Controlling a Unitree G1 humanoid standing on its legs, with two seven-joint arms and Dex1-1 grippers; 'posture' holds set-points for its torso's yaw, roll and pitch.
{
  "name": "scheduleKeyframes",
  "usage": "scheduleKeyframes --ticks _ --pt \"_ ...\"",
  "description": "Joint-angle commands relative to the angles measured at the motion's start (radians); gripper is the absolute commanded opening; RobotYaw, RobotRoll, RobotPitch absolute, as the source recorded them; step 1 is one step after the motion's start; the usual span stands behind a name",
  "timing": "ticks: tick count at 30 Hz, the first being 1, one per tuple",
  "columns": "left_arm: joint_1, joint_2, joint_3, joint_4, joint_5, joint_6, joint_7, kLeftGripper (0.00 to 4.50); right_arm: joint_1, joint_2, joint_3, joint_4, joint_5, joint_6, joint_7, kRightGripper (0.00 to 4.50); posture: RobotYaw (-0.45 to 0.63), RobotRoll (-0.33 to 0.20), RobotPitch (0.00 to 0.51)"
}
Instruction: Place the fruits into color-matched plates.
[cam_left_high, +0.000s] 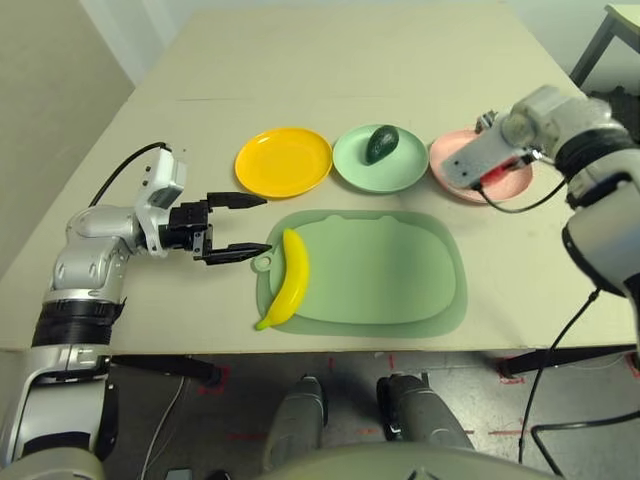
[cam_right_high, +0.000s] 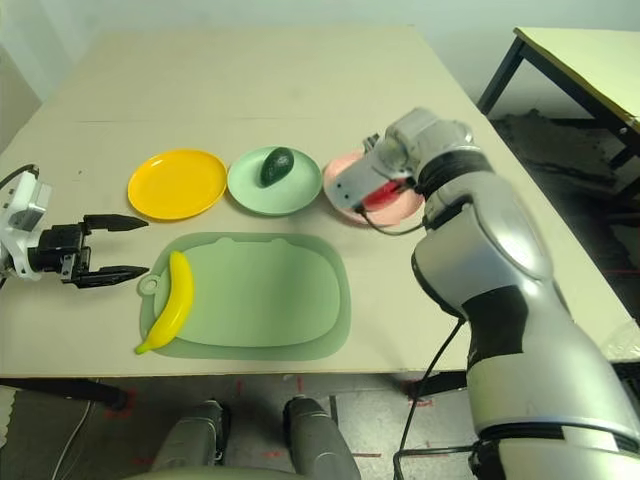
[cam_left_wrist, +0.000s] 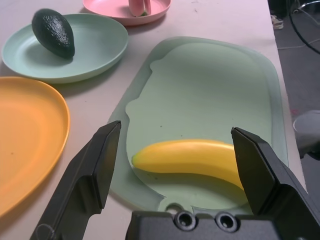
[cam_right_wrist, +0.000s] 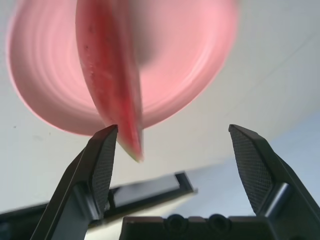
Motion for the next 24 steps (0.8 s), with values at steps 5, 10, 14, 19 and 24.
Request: scheduleKeyframes --ticks 5,10,14,19,24 --pt "0.031 0.010 0.012 -0.013 0.001 -0.011 0.005 4.50 0.103 -0.044 -0.384 -0.215 0.472 0.174 0.372 4.47 0.03 0.000 0.135" --pt "0.046 0.026 0.025 -0.021 -0.006 -0.006 0.005 4.50 0.399 -0.070 -0.644 -0.806 0.827 0.877 0.428 4.47 0.01 0.000 0.125" --pt "0.015 0.028 0.014 -0.007 0.001 -0.003 -0.002 4.50 0.654 -0.133 -0.754 -1.206 1.056 1.325 0.425 4.47 0.00 0.000 0.118" --pt "-0.034 0.022 -0.006 0.022 0.011 -0.011 -0.017 4.50 0.972 -0.130 -0.896 -1.416 1.210 1.377 0.341 4.47 0.00 0.000 0.107" --pt "-0.059 0.018 -0.016 0.053 0.020 -0.024 -0.028 4.50 1.257 -0.115 -0.892 -1.481 1.217 0.996 0.438 4.47 -0.02 0.000 0.095"
